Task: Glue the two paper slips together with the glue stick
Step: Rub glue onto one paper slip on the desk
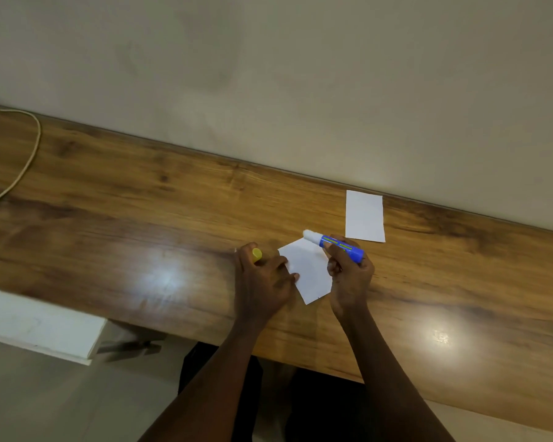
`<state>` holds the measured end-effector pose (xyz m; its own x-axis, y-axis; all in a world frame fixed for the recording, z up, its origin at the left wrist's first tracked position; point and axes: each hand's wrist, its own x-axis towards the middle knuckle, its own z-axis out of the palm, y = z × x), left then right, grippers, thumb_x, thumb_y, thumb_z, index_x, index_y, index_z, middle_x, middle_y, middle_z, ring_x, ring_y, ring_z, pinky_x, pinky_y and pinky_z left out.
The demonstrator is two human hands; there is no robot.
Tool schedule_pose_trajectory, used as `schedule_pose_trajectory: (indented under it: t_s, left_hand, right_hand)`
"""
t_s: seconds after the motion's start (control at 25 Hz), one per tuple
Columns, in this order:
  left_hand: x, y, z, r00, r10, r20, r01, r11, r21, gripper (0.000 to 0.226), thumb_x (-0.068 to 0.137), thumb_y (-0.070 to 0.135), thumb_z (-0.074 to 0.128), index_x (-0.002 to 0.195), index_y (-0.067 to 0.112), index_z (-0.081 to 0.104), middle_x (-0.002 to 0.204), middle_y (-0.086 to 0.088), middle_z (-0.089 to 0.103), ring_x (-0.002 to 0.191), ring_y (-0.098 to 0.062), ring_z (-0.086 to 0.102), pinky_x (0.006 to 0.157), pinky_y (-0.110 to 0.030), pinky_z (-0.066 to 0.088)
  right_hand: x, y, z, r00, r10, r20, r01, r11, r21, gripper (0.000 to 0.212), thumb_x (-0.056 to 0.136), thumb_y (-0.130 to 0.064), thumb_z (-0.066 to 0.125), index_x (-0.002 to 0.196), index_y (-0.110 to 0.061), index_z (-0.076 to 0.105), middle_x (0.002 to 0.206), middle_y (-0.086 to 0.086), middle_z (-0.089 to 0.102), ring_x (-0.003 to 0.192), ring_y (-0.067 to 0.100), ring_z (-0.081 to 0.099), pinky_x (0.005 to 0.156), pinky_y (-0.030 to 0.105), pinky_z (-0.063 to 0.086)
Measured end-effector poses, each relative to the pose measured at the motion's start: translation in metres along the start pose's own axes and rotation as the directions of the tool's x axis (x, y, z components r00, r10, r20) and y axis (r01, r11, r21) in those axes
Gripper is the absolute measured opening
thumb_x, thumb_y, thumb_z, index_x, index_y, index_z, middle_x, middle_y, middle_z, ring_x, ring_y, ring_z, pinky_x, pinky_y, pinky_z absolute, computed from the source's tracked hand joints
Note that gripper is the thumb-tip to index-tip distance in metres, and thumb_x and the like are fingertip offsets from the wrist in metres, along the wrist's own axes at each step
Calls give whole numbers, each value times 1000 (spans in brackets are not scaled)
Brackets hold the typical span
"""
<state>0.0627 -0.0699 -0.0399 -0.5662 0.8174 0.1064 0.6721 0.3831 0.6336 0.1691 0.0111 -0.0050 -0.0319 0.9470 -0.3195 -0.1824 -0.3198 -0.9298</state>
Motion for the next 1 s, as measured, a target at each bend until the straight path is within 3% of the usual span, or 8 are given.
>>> schedule_pose_trajectory:
  t_s: [0.12,0.24,0.36,0.44,0.56,0.72,0.84,1.0]
  left_hand:
    - [1,-1,0,1000,-18,9,18,1000,-8,32,60,33,80,83,13,69,110,-26,51,101,-39,49,78,-43,50]
    - [0,1,-1,999,-25,38,27,999,-40,33,61,33,79,85,12,70,115,-27,49,105,-39,46,80,-46,49]
    - [0,3,-5,997,-51,53,55,994,-93,34,62,33,79,86,10,70,117,-28,46,107,-40,44,86,-50,47]
    - [-1,5,-7,998,-37,54,42,994,-98,33,61,32,76,84,9,70,115,-29,46,105,-41,45,88,-55,46]
    - [-1,7,-9,1000,-12,23,13,997,-80,31,60,30,72,82,7,69,111,-30,49,102,-42,48,84,-56,47]
    - [-1,6,-8,1000,-27,16,28,997,-78,37,63,40,62,80,7,69,111,-28,50,102,-40,48,82,-47,46]
    - [1,4,-5,999,-32,34,34,996,-80,33,61,32,76,82,7,69,114,-29,50,104,-40,47,83,-51,48]
    - [2,1,-3,998,-30,54,33,997,-63,33,62,32,77,84,8,68,117,-28,48,106,-38,45,84,-48,47]
  right_hand:
    - [0,4,6,997,78,-6,-78,997,19,8,83,-3,53,84,-8,60,67,6,57,50,12,50,46,17,42]
    - [1,10,14,995,-15,100,46,950,-308,17,80,-3,60,95,4,60,80,15,66,60,19,59,53,15,46]
    - [1,9,21,961,-169,218,265,786,-558,14,73,-2,68,84,4,63,80,19,68,66,24,58,60,18,43]
    - [1,9,24,914,-227,335,393,695,-602,10,71,-3,69,79,1,67,73,16,69,62,23,58,60,18,41]
    - [-2,12,23,882,-242,403,462,609,-645,12,71,-8,72,79,0,68,73,17,70,58,14,54,58,15,38]
    - [-1,14,22,889,-232,395,452,582,-676,15,71,-10,72,82,0,68,77,20,72,59,12,52,56,13,35]
    - [2,14,19,902,-237,361,429,585,-688,16,72,-9,71,84,1,68,79,21,72,60,14,52,55,13,34]
    - [2,12,17,893,-231,386,445,580,-682,19,73,-9,70,89,2,68,82,21,72,62,14,52,56,13,34]
